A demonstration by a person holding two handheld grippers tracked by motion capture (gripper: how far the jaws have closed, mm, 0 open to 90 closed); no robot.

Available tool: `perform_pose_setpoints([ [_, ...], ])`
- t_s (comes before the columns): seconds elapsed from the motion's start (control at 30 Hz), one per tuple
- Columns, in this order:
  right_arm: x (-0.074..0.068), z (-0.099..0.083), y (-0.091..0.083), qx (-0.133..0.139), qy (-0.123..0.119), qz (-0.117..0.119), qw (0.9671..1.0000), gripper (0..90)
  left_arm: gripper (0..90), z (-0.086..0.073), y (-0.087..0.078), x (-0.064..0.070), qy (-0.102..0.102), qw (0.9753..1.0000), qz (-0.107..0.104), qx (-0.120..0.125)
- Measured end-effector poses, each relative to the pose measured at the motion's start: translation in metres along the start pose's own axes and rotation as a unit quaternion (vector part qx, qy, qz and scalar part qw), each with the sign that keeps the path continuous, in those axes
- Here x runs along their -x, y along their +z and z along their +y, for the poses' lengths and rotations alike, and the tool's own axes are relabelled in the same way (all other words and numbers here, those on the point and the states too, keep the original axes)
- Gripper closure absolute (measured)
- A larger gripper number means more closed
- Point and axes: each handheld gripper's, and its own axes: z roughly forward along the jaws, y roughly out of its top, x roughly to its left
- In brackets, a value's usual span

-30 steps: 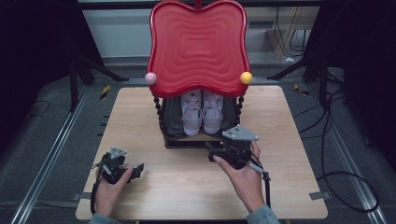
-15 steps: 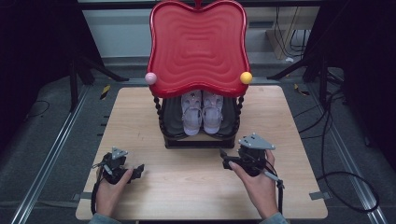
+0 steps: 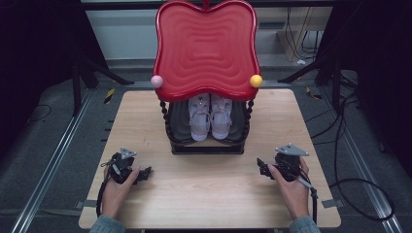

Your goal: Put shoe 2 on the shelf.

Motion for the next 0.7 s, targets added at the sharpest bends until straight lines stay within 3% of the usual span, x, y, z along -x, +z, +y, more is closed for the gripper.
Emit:
perform_pose_setpoints([
  [0.1, 0.009, -0.005, 0.010, -0.017, 0.016, -0.016, 0.9996, 9.9, 3.5, 0.000, 0.002, -0.006, -0.007, 0.9998, 0.013, 0.012],
  [0.3, 0.015, -0.011, 0.025, -0.044, 0.034, -0.032, 0.9980, 10.0, 1.9, -0.001, 0.005, -0.008, -0.015, 0.9996, 0.010, 0.020],
  [0.47, 0.014, -0.015, 0.035, -0.060, 0.027, -0.050, 0.9966, 9.9, 0.0, -0.003, 0.006, -0.009, -0.013, 0.9994, 0.009, 0.031],
  [0.7, 0.015, -0.018, 0.038, -0.057, 0.028, -0.053, 0.9966, 5.0, 0.0, -0.003, 0.006, -0.009, -0.014, 0.9994, 0.009, 0.031],
])
